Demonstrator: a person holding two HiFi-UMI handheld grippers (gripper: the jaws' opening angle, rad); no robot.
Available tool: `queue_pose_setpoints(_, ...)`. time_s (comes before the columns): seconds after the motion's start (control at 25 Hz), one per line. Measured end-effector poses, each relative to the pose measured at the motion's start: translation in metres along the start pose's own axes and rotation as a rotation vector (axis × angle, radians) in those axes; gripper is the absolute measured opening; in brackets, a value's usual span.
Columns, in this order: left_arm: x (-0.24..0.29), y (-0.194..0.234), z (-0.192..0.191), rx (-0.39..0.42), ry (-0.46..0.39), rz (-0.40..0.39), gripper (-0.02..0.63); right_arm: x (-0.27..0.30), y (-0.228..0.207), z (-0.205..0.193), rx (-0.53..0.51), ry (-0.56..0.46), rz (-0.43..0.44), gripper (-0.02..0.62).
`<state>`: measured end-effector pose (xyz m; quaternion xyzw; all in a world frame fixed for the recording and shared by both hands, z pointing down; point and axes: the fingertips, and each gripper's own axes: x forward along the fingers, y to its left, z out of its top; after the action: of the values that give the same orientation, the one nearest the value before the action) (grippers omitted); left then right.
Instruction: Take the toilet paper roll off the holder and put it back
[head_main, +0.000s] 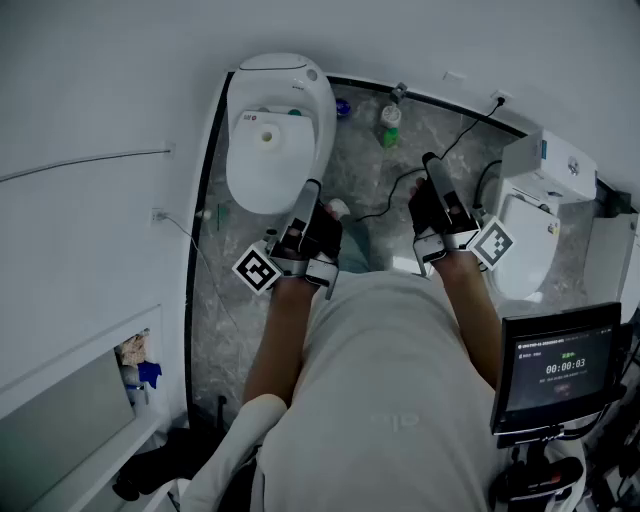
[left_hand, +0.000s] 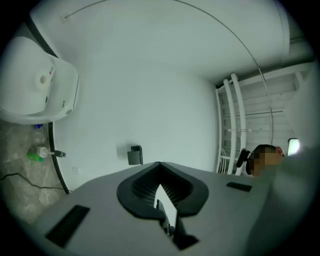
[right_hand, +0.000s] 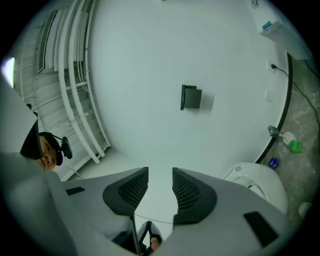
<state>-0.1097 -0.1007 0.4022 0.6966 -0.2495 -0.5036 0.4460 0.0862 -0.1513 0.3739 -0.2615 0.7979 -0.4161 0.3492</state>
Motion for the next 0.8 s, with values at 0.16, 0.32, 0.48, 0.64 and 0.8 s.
queue_pose_setpoints(0.16,0.020,0.007,0.037,-0.002,0.007,0.000,0.006,0.044,-0.009,-0.002,-0.022,0.006,-0.003,0.149)
queue_pose_setpoints(0.32,0.042,0.032,0.103,-0.012,-0.047,0.022,0.006,0.134,-0.031,-0.010,-0.098,0.101,-0.001,0.149)
queue_pose_setpoints(0.48,0.044,0.071,0.172,-0.027,-0.167,0.064,0.006,0.238,-0.069,-0.047,-0.248,0.323,-0.002,0.149)
queue_pose_setpoints(0.64,0.038,0.066,0.125,0.002,-0.126,0.036,0.006,0.198,-0.091,-0.050,-0.458,0.471,-0.070,0.149)
queue_pose_setpoints(0.8,0.066,0.043,-0.001,-0.062,0.227,0.005,0.006,0.061,-0.099,0.010,-0.865,0.438,-0.337,0.150)
